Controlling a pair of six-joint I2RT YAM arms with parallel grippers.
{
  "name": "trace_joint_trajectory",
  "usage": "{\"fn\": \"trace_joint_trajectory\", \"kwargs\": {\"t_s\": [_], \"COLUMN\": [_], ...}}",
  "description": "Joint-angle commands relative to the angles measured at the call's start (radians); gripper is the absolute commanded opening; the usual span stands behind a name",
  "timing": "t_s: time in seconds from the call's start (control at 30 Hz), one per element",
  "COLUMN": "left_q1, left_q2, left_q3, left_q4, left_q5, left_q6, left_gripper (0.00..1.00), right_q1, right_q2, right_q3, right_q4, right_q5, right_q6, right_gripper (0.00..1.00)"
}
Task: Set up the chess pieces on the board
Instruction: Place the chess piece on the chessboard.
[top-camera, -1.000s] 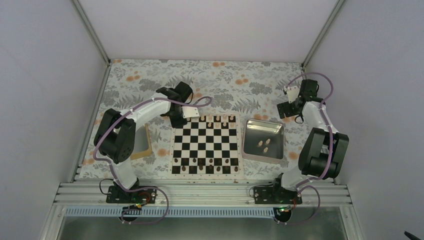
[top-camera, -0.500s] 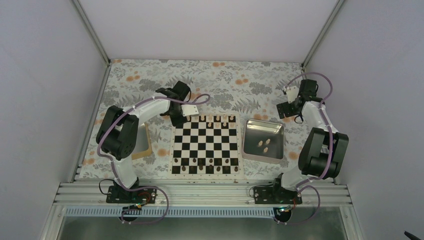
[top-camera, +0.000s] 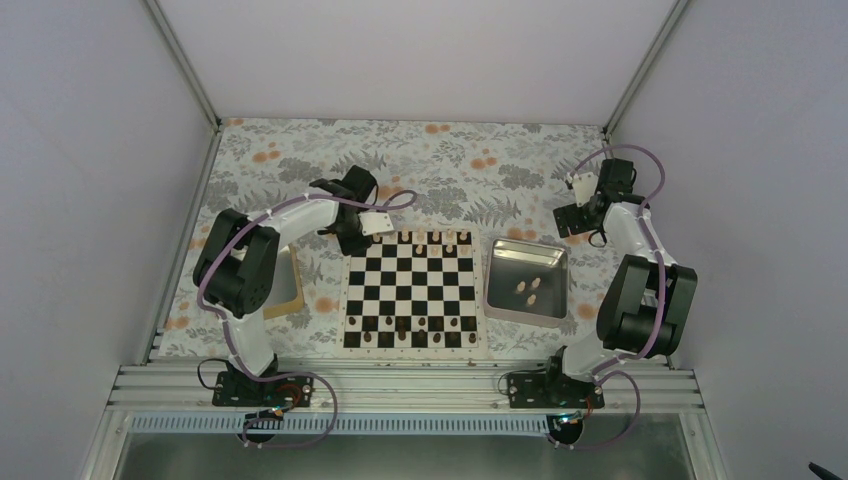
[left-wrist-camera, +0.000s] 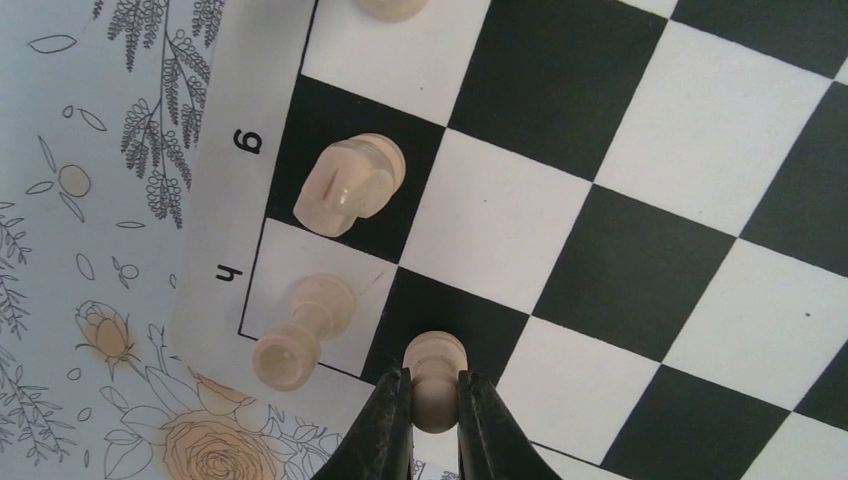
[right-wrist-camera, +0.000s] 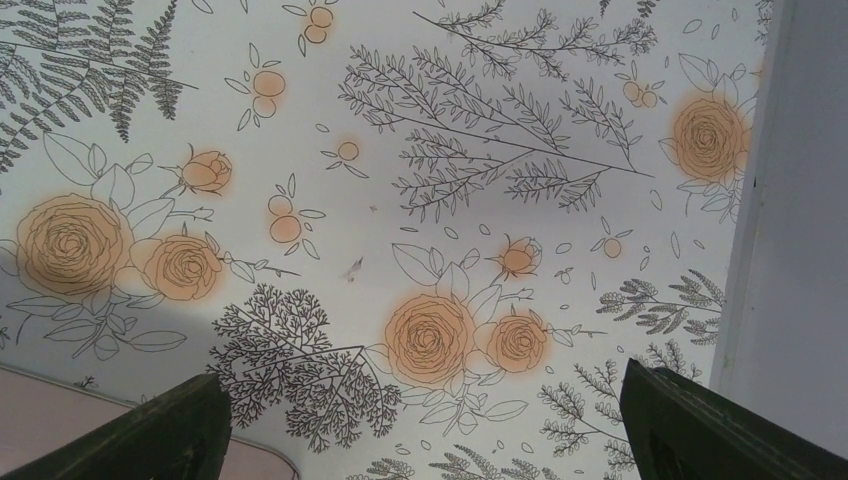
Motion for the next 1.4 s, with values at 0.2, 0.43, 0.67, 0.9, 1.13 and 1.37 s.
{"fn": "trace_joint_trajectory", "kwargs": {"t_s": [0.2,0.43,0.67,0.9,1.13,1.37], "left_q1": [0.007,0.009,0.007,0.004,-0.083,-0.348], "left_q2": [0.028,0.029,0.02,-0.029,-0.017,0.208], "left_q3": [-0.007,-0.003,0.049,0.172,0.437,0.903], "left_q4": [0.003,-0.013,-0.057,-0.178,-0.351,-0.374], "left_q5": [0.034,0.043,0.03,-0.015,-0.006,-0.098], "left_q6": [0.01,0.012,0.009,0.011,0.009,-0.04], "left_gripper": [0.09,0.17,0.28,0.39,0.41,0.45], "right_q1": [0.007,0.007,0.009,0.008,0.009,0.002], "right_q2": [0.008,0.01,0.008,0.007,0.001,-0.005], "right_q3": [0.013,0.011,0.009,0.008,0.004,0.013], "right_q4": [0.005,0.006,0.004,0.004,0.007,0.017], "right_q5": [0.013,0.013,0.008,0.001,-0.005,0.014], "right_q6": [0.005,0.005,0.002,-0.002,-0.005,0.006], "right_gripper": [1.0,1.0,1.0,1.0,1.0,1.0]}}
